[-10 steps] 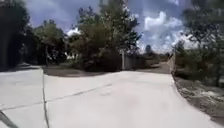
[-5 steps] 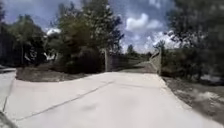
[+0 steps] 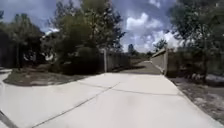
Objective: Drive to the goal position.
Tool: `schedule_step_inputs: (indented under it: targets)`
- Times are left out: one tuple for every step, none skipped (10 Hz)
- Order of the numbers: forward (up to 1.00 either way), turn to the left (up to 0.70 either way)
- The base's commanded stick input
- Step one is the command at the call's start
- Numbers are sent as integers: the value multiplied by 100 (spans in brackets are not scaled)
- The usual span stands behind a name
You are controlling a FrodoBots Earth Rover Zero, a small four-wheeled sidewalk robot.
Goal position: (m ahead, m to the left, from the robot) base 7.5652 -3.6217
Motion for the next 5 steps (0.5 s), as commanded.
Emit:
schedule_step_inputs:
  targets:
    - [82,-33]
    - [82,-33]
    - [82,-33]
    - [82,-33]
    - [82,-33]
